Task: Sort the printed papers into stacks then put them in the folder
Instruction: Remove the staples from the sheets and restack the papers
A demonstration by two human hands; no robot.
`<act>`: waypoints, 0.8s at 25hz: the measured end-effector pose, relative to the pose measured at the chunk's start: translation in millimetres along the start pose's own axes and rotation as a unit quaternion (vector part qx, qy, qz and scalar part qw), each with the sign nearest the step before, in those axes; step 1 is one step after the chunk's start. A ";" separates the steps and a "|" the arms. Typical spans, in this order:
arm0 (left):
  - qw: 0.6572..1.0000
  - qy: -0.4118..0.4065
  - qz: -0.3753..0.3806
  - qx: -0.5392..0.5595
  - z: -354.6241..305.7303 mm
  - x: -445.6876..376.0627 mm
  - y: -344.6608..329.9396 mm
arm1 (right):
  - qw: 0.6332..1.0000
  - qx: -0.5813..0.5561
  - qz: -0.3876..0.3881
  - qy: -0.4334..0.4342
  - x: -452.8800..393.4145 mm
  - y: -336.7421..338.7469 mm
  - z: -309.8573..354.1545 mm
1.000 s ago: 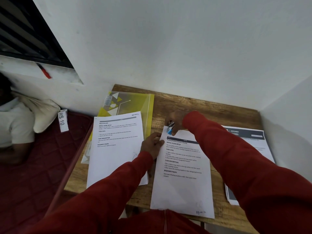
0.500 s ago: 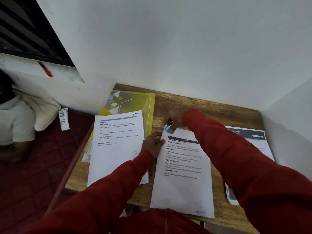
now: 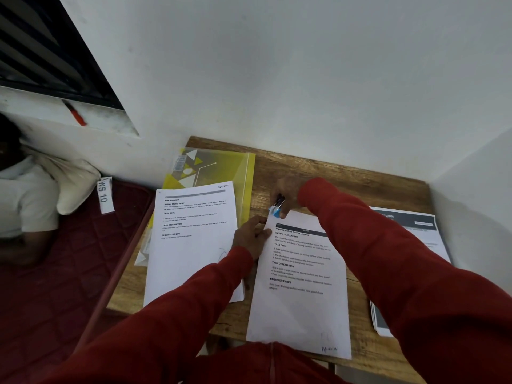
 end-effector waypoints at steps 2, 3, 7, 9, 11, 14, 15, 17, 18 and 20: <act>1.000 -0.002 -0.001 -0.006 -0.5 0.2 0.4 | 1.000 -0.008 -0.012 -0.022 1.6 -0.3 -3.9; 1.000 -0.002 -0.001 -0.007 -0.8 0.1 0.8 | 1.000 0.006 -0.007 -0.023 1.6 -2.4 -5.3; 1.000 0.001 0.003 -0.012 -0.5 0.2 0.4 | 1.000 0.001 -0.004 -0.028 -27.1 -22.8 -26.2; 1.000 -0.003 -0.001 -0.014 -1.6 -0.2 1.1 | 0.998 -0.003 0.014 -0.062 -44.4 -42.5 -45.5; 1.000 -0.006 -0.007 -0.008 -2.0 -0.1 2.7 | 0.998 -0.013 -0.028 -0.062 -82.4 -85.0 -100.6; 1.000 -0.009 -0.007 -0.012 -1.9 0.2 4.5 | 0.991 -0.071 -0.038 -0.111 -64.6 -94.0 -128.9; 1.000 -0.011 -0.005 -0.012 -1.2 -0.3 4.0 | 0.987 -0.115 -0.053 -0.102 -24.1 -69.8 -106.0; 1.000 -0.011 -0.004 -0.010 0.0 -0.3 3.4 | 0.966 -0.182 -0.132 -0.129 25.2 -36.8 -83.5; 1.000 -0.012 -0.006 -0.010 0.0 -0.4 3.8 | 0.950 -0.210 -0.180 -0.143 51.4 -25.0 -75.5; 1.000 -0.016 -0.012 -0.009 -0.7 0.2 4.8 | 0.922 -0.263 -0.223 -0.173 87.4 -36.6 -72.3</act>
Point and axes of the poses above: each hand's wrist, its own x-axis away from the middle knuckle, its own y-axis out of the back of the hand, z = x × y, the point moved 9 cm from there along -x, towards the middle knuckle, and after that the axes turned 12 degrees about x, right-handed, at the moved point
